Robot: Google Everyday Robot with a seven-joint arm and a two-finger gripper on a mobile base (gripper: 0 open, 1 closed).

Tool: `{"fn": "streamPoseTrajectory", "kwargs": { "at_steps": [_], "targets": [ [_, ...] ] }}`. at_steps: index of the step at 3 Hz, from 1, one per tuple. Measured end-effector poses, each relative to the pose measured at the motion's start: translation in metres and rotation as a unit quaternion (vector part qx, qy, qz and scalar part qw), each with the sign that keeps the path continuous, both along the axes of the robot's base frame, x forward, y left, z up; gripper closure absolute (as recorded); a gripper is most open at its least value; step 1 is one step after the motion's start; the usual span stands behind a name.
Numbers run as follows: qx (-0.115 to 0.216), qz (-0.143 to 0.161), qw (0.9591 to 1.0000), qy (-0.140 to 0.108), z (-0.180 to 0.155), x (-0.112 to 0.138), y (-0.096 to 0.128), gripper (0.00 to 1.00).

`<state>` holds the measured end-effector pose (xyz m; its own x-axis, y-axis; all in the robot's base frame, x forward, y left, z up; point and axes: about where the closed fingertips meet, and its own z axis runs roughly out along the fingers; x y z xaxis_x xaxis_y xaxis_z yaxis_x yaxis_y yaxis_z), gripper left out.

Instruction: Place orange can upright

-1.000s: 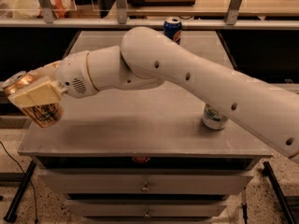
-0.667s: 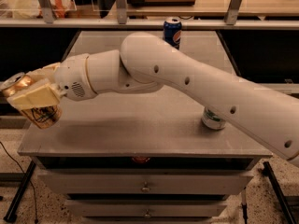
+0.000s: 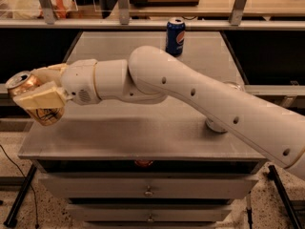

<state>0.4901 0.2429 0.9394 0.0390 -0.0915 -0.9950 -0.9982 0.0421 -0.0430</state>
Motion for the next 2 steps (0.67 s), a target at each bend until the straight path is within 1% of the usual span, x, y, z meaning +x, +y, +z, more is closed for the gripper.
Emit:
{"fn": "streamPoseTrajectory", "kwargs": {
  "at_steps": [1, 2],
  "targets": [
    [0.019, -0.007, 0.9996, -0.019, 0.001, 0.0089, -0.0024, 1.0],
    [0.038, -0.018, 0.9984, -0.037, -0.0051, 0.0168, -0.0088, 1.0]
  ]
}}
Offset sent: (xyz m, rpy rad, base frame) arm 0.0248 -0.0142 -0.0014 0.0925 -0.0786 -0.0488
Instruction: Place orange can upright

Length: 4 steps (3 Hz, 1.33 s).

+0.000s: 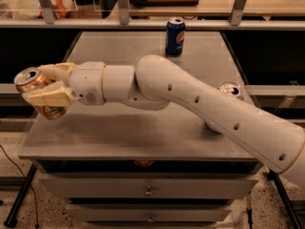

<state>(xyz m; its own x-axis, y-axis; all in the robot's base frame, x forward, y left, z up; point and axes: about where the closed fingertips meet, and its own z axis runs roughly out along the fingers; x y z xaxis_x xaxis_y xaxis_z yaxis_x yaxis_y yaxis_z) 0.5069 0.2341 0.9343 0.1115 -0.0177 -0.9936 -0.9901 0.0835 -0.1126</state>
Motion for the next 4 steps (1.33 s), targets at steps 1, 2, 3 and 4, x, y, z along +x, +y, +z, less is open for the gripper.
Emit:
{"fn": "streamPoseTrajectory", "kwargs": {
  "at_steps": [1, 2, 3, 4],
  "targets": [
    [0.001, 0.004, 1.0, 0.007, -0.01, 0.002, 0.003, 1.0],
    [0.005, 0.009, 0.9998, 0.015, -0.018, 0.003, 0.007, 1.0],
    [0.009, 0.013, 0.9996, 0.023, -0.023, 0.004, 0.009, 0.84],
    [0.011, 0.016, 0.9995, 0.027, -0.026, 0.004, 0.01, 0.61]
  ]
}}
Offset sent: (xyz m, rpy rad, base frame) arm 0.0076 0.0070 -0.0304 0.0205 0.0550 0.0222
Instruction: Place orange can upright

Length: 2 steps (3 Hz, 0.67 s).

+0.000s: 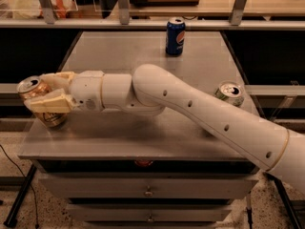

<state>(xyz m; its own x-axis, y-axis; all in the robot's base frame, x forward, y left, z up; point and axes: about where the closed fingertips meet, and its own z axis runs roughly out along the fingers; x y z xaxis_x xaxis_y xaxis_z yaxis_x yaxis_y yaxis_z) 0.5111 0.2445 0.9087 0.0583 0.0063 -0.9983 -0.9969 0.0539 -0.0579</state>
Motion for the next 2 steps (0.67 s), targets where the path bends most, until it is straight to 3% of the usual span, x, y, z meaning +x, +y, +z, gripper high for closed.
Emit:
{"fn": "streamPoseTrajectory", "kwargs": {
  "at_steps": [2],
  "targets": [
    [-0.011, -0.001, 0.9999, -0.002, 0.0043, 0.0005, 0.0, 0.13]
  ]
}}
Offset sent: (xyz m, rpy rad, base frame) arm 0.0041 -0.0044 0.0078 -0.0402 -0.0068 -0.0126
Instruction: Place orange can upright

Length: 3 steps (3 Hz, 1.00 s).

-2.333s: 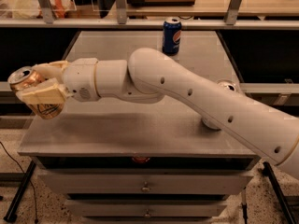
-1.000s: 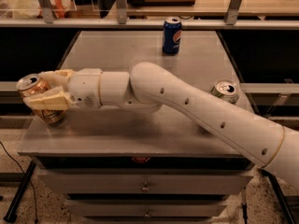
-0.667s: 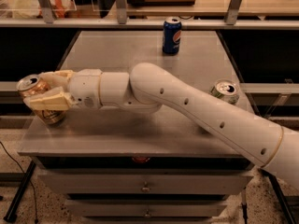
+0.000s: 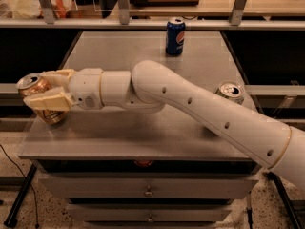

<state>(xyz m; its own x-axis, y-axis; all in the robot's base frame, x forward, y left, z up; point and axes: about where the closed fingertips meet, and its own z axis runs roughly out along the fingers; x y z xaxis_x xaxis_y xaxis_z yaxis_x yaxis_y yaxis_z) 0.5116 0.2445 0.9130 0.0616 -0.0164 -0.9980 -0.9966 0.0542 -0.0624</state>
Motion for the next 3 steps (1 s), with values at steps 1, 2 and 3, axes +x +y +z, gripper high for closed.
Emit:
{"fn": "streamPoseTrajectory", "kwargs": {
  "at_steps": [1, 2, 3],
  "targets": [
    [-0.004, -0.001, 1.0, -0.002, 0.0032, 0.0004, -0.0006, 0.0],
    [-0.005, -0.001, 1.0, -0.002, 0.0034, 0.0004, -0.0007, 0.0],
    [-0.016, -0.004, 0.9998, -0.007, 0.0097, 0.0008, -0.0067, 0.0]
  ]
}}
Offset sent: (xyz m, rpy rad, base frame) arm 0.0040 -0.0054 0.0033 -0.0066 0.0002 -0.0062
